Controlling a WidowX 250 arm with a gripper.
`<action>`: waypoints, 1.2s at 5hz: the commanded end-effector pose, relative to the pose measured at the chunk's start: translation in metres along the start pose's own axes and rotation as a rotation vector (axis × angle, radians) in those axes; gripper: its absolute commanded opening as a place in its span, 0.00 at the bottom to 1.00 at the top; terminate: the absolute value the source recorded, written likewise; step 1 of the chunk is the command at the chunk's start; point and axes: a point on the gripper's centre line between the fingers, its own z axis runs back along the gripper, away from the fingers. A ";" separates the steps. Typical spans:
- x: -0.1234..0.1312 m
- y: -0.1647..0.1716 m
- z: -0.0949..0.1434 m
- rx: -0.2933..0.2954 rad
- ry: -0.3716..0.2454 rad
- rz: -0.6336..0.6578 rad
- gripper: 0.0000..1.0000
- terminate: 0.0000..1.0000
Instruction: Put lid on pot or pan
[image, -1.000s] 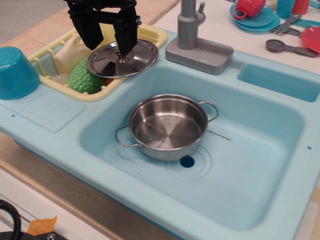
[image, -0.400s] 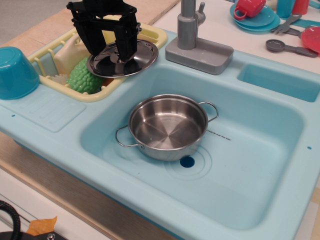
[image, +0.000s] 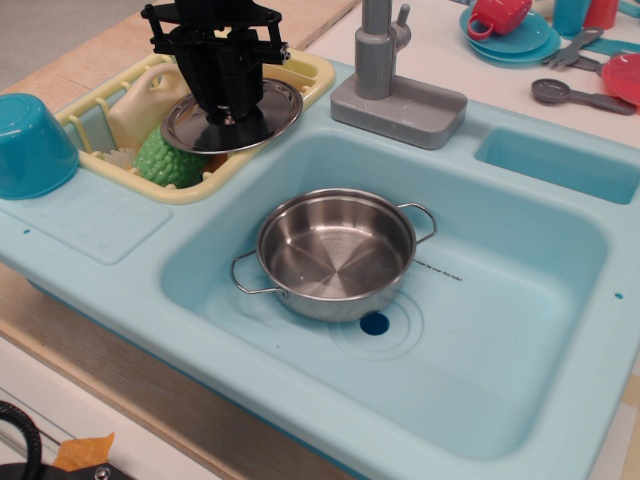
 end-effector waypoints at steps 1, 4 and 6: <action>0.005 -0.004 0.009 0.001 -0.030 -0.007 0.00 0.00; -0.014 -0.066 0.045 0.102 -0.082 -0.008 0.00 0.00; -0.036 -0.092 0.022 0.066 -0.143 0.051 0.00 0.00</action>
